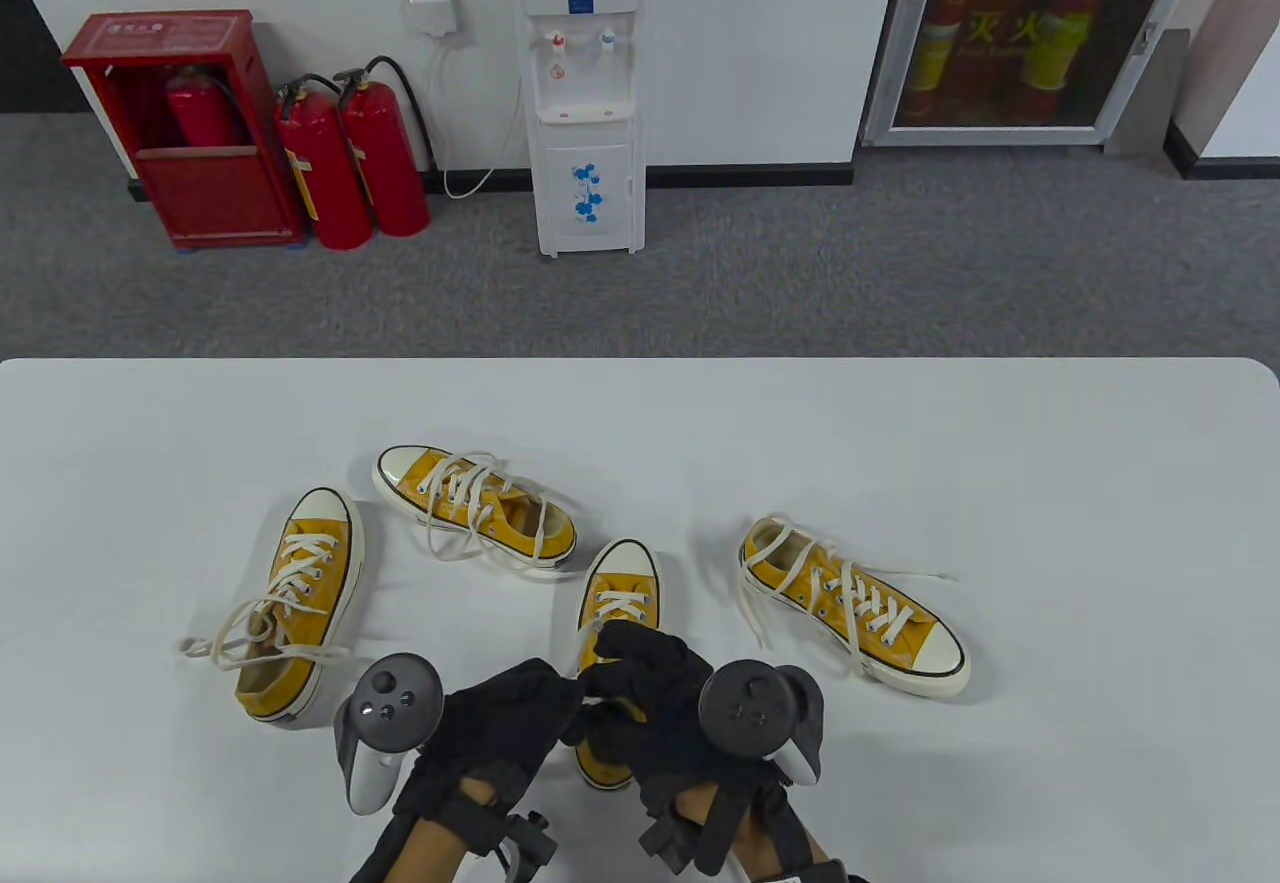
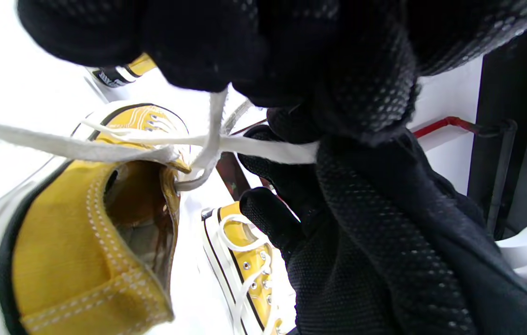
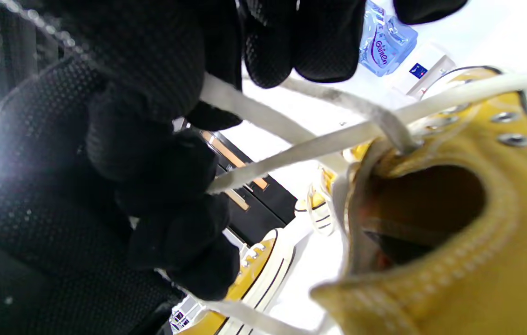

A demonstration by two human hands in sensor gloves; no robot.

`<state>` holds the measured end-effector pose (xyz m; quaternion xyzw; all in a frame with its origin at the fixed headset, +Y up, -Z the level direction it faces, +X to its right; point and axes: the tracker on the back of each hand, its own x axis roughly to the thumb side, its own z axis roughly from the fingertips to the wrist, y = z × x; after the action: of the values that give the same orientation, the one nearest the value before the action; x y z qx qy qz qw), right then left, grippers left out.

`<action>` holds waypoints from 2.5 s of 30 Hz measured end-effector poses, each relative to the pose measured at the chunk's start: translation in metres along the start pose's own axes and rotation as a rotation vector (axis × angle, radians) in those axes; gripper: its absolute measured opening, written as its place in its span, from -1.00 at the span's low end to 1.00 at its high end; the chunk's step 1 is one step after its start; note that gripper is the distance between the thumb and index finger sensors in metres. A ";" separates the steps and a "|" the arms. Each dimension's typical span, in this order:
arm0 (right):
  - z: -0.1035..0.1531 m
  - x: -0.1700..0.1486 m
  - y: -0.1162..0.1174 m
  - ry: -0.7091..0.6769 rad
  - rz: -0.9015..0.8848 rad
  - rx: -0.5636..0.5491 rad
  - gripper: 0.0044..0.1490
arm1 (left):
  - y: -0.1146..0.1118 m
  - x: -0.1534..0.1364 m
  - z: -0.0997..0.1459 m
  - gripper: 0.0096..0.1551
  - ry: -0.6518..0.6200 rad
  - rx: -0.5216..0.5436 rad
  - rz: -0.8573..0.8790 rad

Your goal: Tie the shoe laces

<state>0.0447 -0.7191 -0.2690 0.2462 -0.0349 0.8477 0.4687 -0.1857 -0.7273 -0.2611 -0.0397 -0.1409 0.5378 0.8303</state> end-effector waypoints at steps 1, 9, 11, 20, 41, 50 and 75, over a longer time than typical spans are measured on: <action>0.000 -0.001 -0.002 0.004 -0.007 -0.006 -0.48 | 0.000 0.000 0.000 -0.56 -0.002 0.005 -0.009; 0.003 -0.001 -0.036 0.014 0.003 -0.129 -0.48 | 0.012 0.005 0.005 -0.39 -0.038 0.101 -0.165; 0.005 0.000 -0.048 0.028 0.017 -0.182 -0.47 | 0.018 0.006 0.007 -0.37 -0.052 0.142 -0.228; 0.016 -0.004 -0.093 0.111 0.088 -0.274 -0.46 | 0.042 0.005 0.011 -0.37 -0.061 0.231 -0.367; 0.069 -0.080 -0.151 0.491 0.196 -0.497 -0.46 | 0.079 -0.010 0.021 -0.59 0.079 0.451 -0.525; 0.075 -0.095 -0.156 0.645 0.331 -0.501 -0.47 | 0.081 -0.019 0.020 -0.59 0.183 0.432 -0.587; 0.085 -0.114 -0.169 0.879 0.590 -0.498 -0.50 | 0.084 -0.062 0.015 -0.60 0.559 0.271 -0.613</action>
<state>0.2646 -0.7379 -0.2752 -0.2662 -0.1022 0.9312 0.2271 -0.2875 -0.7491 -0.2772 -0.0307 0.1561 0.2485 0.9555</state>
